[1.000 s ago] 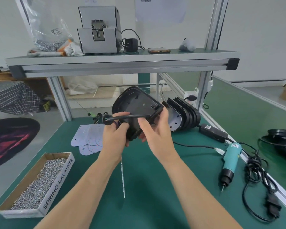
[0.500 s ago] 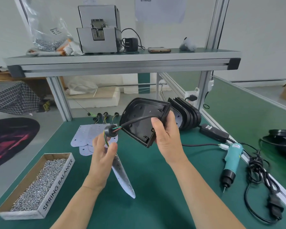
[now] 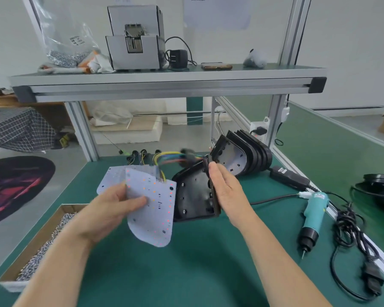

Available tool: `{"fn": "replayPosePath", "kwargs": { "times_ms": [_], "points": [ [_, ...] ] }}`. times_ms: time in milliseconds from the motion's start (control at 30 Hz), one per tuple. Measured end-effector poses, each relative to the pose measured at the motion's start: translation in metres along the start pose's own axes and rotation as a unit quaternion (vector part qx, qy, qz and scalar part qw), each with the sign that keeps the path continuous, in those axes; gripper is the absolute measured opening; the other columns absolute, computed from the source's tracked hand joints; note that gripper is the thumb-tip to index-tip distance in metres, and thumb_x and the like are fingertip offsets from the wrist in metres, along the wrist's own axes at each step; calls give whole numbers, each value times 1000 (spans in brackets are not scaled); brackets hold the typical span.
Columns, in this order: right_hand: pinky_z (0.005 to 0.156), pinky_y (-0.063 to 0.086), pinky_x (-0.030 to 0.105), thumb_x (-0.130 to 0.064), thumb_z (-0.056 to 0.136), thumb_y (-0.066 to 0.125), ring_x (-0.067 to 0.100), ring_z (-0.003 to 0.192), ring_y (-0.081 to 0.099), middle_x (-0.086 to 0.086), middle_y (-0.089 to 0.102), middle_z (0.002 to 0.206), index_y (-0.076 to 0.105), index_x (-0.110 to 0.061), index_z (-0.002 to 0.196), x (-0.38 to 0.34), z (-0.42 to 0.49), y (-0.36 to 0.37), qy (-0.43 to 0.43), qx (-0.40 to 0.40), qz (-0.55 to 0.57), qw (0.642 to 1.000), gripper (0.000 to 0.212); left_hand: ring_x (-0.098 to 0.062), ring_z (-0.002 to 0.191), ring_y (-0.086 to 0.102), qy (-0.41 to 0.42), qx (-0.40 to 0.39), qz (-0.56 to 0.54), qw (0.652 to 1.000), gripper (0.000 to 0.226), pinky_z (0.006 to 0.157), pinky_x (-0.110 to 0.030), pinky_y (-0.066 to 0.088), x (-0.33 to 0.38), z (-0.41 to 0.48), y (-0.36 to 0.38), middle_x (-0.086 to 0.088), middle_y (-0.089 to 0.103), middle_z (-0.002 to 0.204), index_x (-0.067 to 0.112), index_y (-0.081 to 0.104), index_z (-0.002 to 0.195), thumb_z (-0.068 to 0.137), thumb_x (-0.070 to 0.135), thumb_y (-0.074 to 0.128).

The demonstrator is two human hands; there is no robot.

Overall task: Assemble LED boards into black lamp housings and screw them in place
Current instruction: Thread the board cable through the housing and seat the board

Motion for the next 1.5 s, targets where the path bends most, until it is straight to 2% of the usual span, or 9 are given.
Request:
{"fn": "replayPosePath", "kwargs": {
  "times_ms": [167, 267, 333, 400, 567, 833, 1033, 1167, 1500],
  "points": [
    [80, 48, 29, -63, 90, 44, -13, 79, 64, -26, 73, 84, 74, -47, 84, 1, -2, 17, 79, -62, 56, 993, 35, -6, 120, 61, -63, -165, 201, 963, 41, 97, -20, 46, 45, 25, 17, 18, 60, 138, 28, 69, 123, 83, 23, 74],
    [99, 52, 48, -73, 77, 52, 8, 109, 67, -2, 74, 110, 74, -26, 88, -5, -7, 24, 140, -129, 123, 974, 52, -8, 98, 68, -96, -218, 216, 947, 20, 87, -17, 48, 45, 33, 41, 9, 75, 106, 27, 77, 102, 83, 21, 75],
    [91, 53, 37, -61, 83, 53, 2, 99, 69, -14, 74, 99, 77, -25, 82, -11, -5, 22, 131, -136, 163, 968, 44, -8, 99, 69, -86, -233, 198, 948, 24, 88, -17, 49, 39, 34, 50, 9, 75, 106, 27, 77, 103, 89, 10, 70],
    [73, 48, 29, -46, 89, 55, 0, 68, 65, -14, 72, 72, 71, -15, 76, -13, 1, 15, 112, -64, 118, 985, 37, -11, 104, 70, -59, -213, 147, 964, 24, 90, -19, 50, 35, 29, 53, 5, 75, 113, 24, 76, 109, 89, 12, 70],
    [53, 31, 29, -22, 102, 43, 11, 58, 40, -4, 56, 63, 52, -12, 67, 25, 7, -6, 114, 29, -248, 961, 38, -24, 110, 69, 14, -99, 18, 995, 42, 89, -26, 54, 38, 14, 47, -12, 72, 120, 13, 73, 116, 77, 26, 81],
    [55, 31, 28, -12, 100, 41, 19, 68, 40, -2, 45, 68, 38, -17, 66, 72, 7, 3, 179, -99, -386, 899, 34, -20, 112, 68, 40, -60, 157, 985, 29, 90, -28, 55, 52, -8, 61, -1, 69, 123, 25, 76, 110, 83, 32, 73],
    [58, 42, 19, -31, 94, 65, 6, 62, 53, 0, 66, 73, 71, -17, 83, -43, -10, -31, -17, 75, 51, 996, 19, -10, 110, 58, 33, -11, 373, 927, 14, 97, -32, 47, 52, -16, 64, -2, 55, 117, 31, 74, 104, 92, 33, 67],
    [63, 48, 22, -59, 81, 66, 5, 64, 58, -3, 68, 70, 70, -22, 79, -100, -33, -20, -62, -89, -115, 987, 37, -11, 85, 48, 81, 24, 469, 879, 26, 77, -20, 41, 50, -21, 75, 7, 41, 94, 11, 60, 83, 92, 35, 62],
    [54, 50, 23, -33, 82, 77, 11, 58, 65, -10, 73, 69, 62, -26, 80, -83, -40, -16, 22, -55, -189, 980, 18, -2, 87, 42, 132, 23, 530, 837, 33, 72, -19, 30, 46, -32, 96, 13, 30, 100, 26, 39, 70, 95, 23, 62]
  ]
}}
Point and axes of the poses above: each hand's wrist, its own z-axis towards the middle knuckle, its own y-axis out of the palm, x = y × z, the point moved 3 cm from there along z, towards the middle knuckle
